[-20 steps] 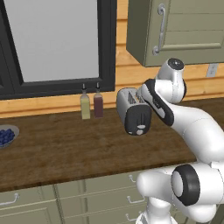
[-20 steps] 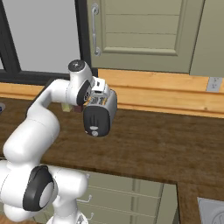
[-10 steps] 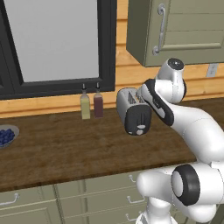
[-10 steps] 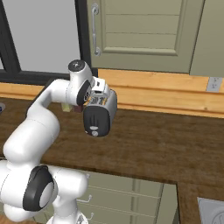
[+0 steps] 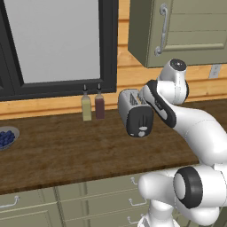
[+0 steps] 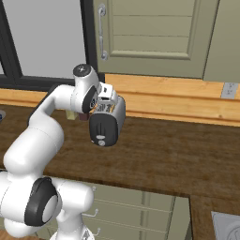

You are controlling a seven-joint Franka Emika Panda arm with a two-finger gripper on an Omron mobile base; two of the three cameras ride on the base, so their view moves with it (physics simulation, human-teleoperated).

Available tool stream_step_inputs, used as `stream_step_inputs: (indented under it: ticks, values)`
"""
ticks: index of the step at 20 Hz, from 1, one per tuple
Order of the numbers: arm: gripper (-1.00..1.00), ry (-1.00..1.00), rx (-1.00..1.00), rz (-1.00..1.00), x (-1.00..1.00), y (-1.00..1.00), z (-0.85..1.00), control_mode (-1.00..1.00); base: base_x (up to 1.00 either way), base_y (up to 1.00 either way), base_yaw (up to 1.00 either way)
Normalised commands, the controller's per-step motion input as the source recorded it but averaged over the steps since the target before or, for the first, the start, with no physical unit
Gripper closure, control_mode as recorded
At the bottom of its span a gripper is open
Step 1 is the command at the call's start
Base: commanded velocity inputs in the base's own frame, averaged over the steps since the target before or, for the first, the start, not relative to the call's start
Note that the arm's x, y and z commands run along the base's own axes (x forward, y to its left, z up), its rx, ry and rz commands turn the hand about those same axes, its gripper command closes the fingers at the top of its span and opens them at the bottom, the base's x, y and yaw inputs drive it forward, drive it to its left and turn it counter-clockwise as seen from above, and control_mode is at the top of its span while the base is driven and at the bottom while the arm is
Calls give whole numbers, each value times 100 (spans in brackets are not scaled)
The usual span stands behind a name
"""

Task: Start the toaster. Once the lever pops up, take the bread to the plate on the dining counter.

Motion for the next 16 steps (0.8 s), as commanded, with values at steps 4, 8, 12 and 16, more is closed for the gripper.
stream_step_inputs:
  ticks: [4, 8, 12, 16]
  values:
    - [-100, 0, 0, 0, 0, 0, 0, -100, 0, 0, 0]
    - [-100, 0, 0, 0, 0, 0, 0, -100, 0, 0, 0]
    - [-100, 0, 0, 0, 0, 0, 0, -100, 0, 0, 0]
    - [-100, 0, 0, 0, 0, 0, 0, -100, 0, 0, 0]
